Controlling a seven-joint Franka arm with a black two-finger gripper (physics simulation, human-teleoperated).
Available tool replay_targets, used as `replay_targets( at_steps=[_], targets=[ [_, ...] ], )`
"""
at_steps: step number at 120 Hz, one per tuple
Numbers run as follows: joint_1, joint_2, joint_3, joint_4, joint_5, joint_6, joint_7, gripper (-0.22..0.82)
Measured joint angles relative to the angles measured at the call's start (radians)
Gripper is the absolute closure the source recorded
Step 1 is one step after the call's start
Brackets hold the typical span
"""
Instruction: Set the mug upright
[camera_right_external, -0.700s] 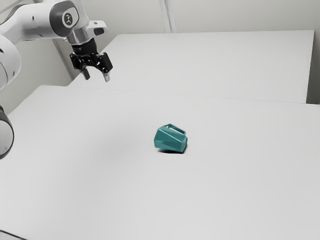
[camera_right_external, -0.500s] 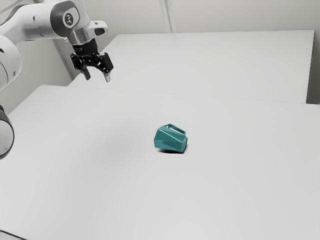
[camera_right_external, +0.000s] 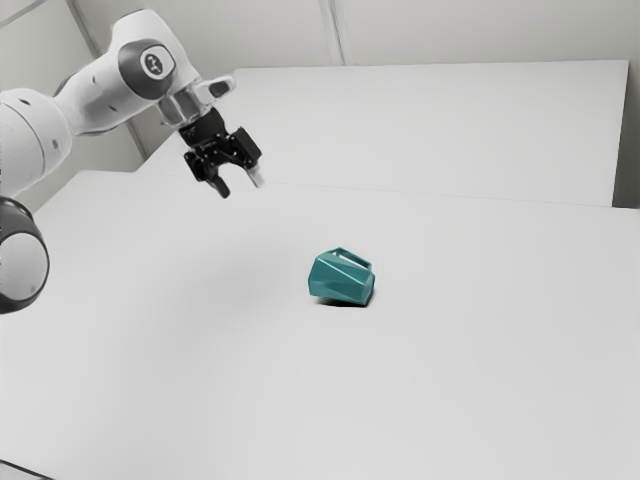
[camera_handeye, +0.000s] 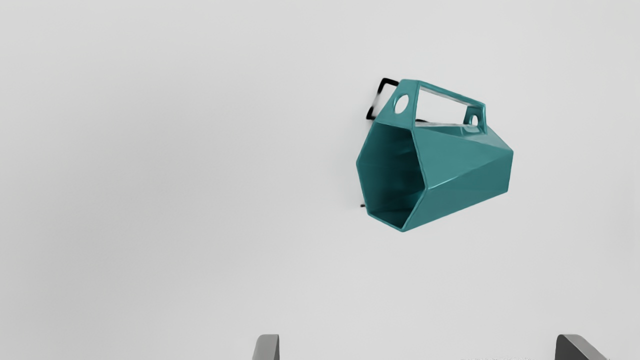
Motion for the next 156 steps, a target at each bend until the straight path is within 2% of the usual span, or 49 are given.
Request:
replay_targets(
  at_steps=[15, 49, 85, 126, 132, 148, 156],
  targets=[
    [-0.008, 0.023, -0.002, -0.088, -0.129, 0.064, 0.063, 0.0],
    [-0.022, 0.136, -0.006, -0.142, -0.33, 0.168, 0.195, 0.0],
    [-0.059, 0.17, -0.024, -0.238, -0.481, 0.283, 0.317, 0.0],
    [-0.062, 0.189, -0.049, -0.285, -0.578, 0.323, 0.401, 0.01],
    [-0.062, 0.189, -0.049, -0.287, -0.586, 0.324, 0.41, 0.07],
    [-0.057, 0.188, -0.049, -0.288, -0.595, 0.326, 0.438, 0.4],
    [-0.057, 0.186, -0.049, -0.288, -0.596, 0.325, 0.452, 0.51]
  ],
)
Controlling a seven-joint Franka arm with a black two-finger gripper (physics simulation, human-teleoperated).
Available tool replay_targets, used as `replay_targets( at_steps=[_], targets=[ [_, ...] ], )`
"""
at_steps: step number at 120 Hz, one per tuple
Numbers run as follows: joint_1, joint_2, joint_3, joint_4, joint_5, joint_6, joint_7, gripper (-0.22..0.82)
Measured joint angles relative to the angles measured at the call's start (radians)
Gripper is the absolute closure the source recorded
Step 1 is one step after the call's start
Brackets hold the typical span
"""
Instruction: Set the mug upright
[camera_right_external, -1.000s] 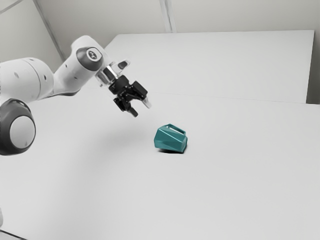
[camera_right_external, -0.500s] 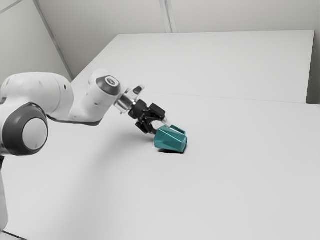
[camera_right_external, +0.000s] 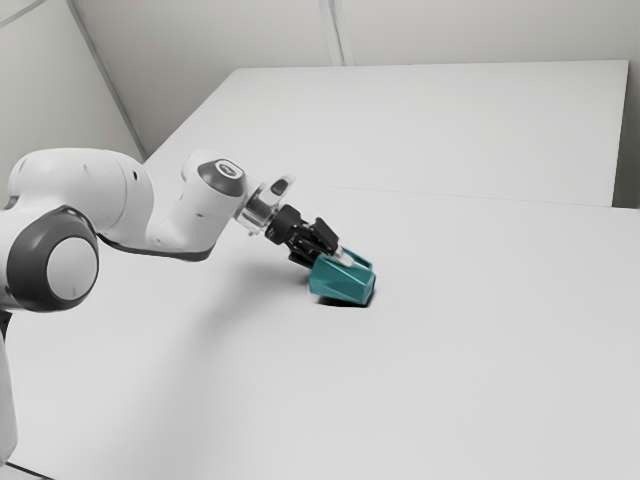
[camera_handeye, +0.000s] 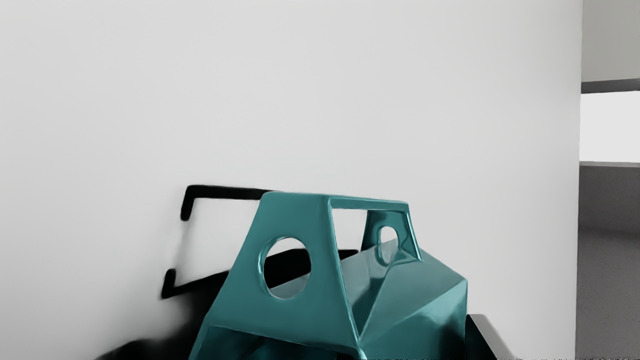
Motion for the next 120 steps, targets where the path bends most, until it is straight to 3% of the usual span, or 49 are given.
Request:
replay_targets(
  at_steps=[29, 48, 75, 120],
  targets=[
    [-0.01, -0.013, -0.001, 0.003, 0.002, -0.004, 0.035, 0.67],
    [-0.019, -0.027, -0.001, 0.001, 0.002, -0.009, 0.051, 0.71],
    [-0.024, -0.144, 0.004, -0.034, 0.036, -0.029, 0.063, 0.74],
    [-0.032, -0.28, 0.003, -0.036, 0.665, 0.064, -0.069, 0.75]
  ],
)
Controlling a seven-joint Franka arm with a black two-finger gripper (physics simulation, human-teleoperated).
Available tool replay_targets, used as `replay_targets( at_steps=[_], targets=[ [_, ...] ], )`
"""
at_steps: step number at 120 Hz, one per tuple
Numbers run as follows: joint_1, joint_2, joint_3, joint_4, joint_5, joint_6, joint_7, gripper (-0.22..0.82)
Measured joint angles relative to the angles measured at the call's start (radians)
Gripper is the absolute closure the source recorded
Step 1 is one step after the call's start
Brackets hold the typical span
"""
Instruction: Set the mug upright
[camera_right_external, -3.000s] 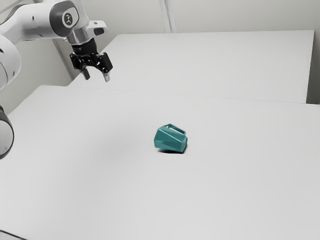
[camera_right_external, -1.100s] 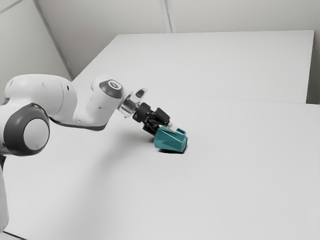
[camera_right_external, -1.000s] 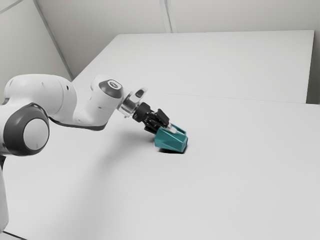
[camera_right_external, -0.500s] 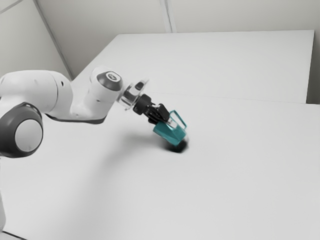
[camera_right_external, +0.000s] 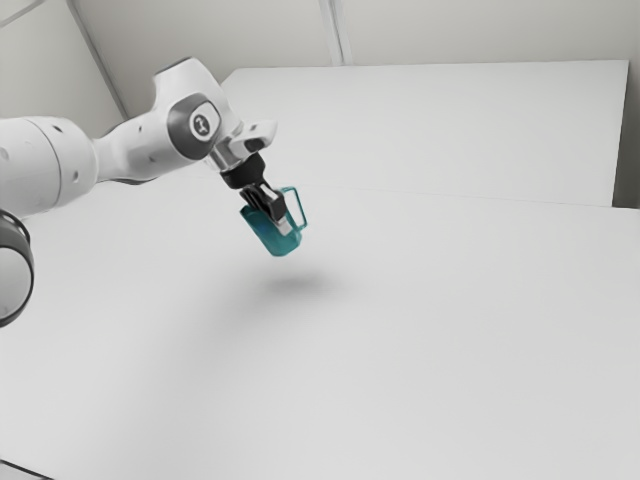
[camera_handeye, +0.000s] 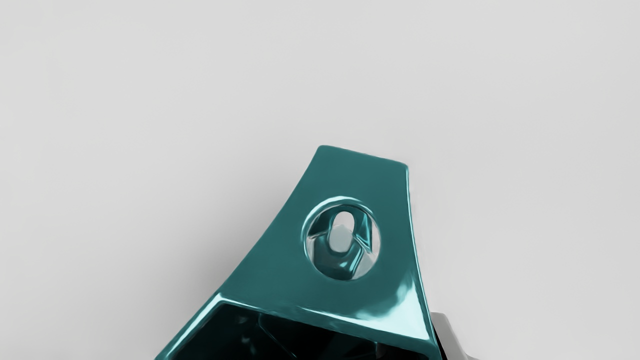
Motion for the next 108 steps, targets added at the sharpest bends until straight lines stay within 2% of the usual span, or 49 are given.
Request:
replay_targets(
  at_steps=[13, 29, 54, 93, 99, 108],
  targets=[
    [-0.016, 0.0, -0.004, -0.004, 0.193, 0.034, -0.081, 0.75],
    [-0.025, 0.004, -0.005, -0.066, 0.297, 0.097, -0.176, 0.75],
    [-0.025, 0.027, -0.004, -0.123, 0.339, 0.187, -0.29, 0.75],
    [-0.027, 0.092, -0.005, -0.123, 0.348, 0.239, -0.406, 0.75],
    [-0.028, 0.093, -0.005, -0.123, 0.347, 0.242, -0.418, 0.71],
    [-0.028, 0.093, -0.005, -0.123, 0.339, 0.246, -0.432, 0.54]
  ],
)
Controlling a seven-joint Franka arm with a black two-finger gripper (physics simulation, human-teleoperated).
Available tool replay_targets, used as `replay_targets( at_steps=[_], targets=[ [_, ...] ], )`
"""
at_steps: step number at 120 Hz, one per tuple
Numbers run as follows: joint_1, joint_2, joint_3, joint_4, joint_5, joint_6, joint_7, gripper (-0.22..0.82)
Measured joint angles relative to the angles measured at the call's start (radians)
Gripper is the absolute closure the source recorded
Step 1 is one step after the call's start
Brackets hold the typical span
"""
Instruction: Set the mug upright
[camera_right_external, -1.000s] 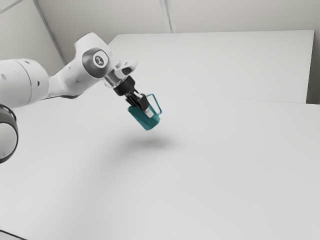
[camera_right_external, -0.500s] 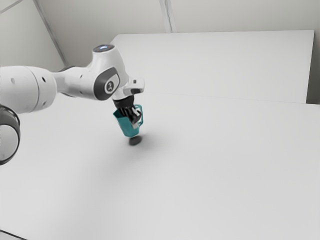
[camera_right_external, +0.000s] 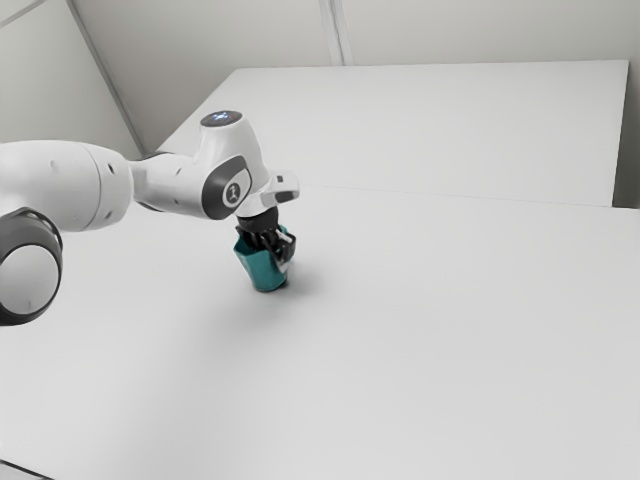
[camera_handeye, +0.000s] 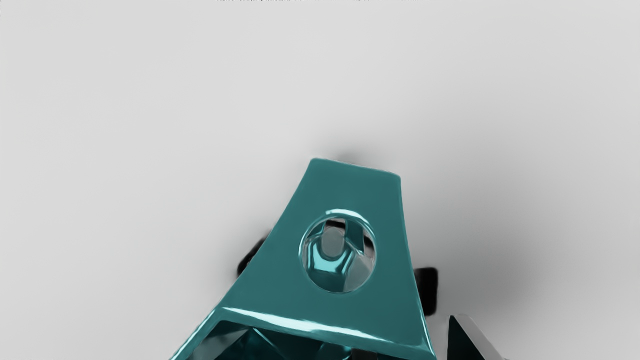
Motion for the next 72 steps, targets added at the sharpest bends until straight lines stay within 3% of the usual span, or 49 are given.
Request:
replay_targets(
  at_steps=[13, 28, 55, 72],
  targets=[
    [-0.001, -0.007, 0.0, 0.0, -0.006, 0.003, -0.018, 0.32],
    [-0.001, -0.035, 0.0, -0.001, -0.008, 0.0, -0.034, 0.18],
    [-0.015, -0.15, -0.001, 0.01, -0.012, -0.073, -0.053, 0.06],
    [-0.007, -0.159, -0.001, 0.107, -0.037, -0.17, -0.049, 0.03]
  ],
)
